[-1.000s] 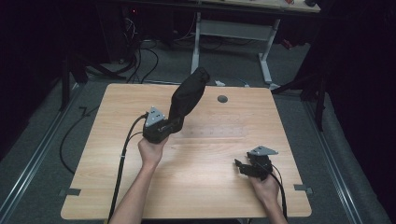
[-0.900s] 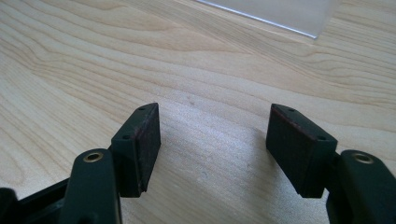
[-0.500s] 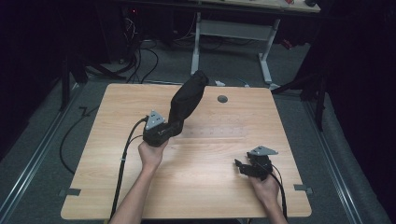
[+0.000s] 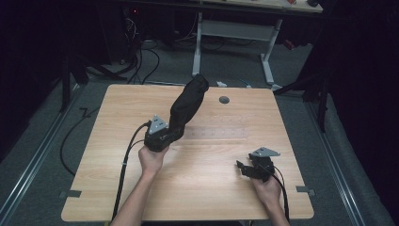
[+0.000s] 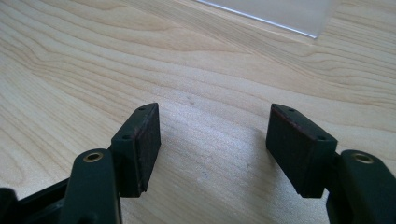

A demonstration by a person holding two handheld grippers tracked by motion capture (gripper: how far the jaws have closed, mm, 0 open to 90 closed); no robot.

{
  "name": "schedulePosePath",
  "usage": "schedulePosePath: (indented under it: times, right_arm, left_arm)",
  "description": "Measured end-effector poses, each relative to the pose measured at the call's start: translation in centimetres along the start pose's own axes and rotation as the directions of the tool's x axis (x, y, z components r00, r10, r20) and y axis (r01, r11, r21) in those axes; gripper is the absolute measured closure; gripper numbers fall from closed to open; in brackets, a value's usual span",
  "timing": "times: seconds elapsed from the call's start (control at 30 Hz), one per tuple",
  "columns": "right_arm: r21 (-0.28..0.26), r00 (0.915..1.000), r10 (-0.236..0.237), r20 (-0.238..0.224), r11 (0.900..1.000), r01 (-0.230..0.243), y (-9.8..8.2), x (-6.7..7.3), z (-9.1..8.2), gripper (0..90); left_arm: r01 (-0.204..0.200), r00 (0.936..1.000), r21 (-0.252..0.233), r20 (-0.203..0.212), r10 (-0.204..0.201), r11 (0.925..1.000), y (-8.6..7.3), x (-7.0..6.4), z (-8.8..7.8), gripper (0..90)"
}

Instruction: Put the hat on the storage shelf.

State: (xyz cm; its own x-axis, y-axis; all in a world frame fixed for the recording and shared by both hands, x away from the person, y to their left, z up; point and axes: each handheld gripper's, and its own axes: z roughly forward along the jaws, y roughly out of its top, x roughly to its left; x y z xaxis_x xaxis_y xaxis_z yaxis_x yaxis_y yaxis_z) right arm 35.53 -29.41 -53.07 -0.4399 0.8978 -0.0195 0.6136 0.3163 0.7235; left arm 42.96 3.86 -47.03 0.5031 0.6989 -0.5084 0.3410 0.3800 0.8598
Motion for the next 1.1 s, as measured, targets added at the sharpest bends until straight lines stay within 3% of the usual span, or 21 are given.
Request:
schedulePosePath:
  times: [0.47,0.8,1.1]
  right_arm:
    - [-0.001,1.0,0.0,-0.001,1.0,0.0,0.0,0.0,0.0,35.7]
    - [-0.001,1.0,0.0,-0.001,1.0,0.0,0.0,0.0,0.0,35.6]
    - [-0.001,1.0,0.0,-0.001,1.0,0.0,0.0,0.0,0.0,35.7]
  left_arm:
    - [0.025,0.9993,0.043,-0.028,-0.024,0.9987,-0.6,0.4,-0.4,83.3]
    - [0.02,0.9991,0.055,-0.04,-0.018,0.9983,-0.3,0.2,-0.9,57.1]
    - [0.02,0.9988,0.06,-0.047,-0.017,0.998,0.0,-0.1,-1.5,45.2]
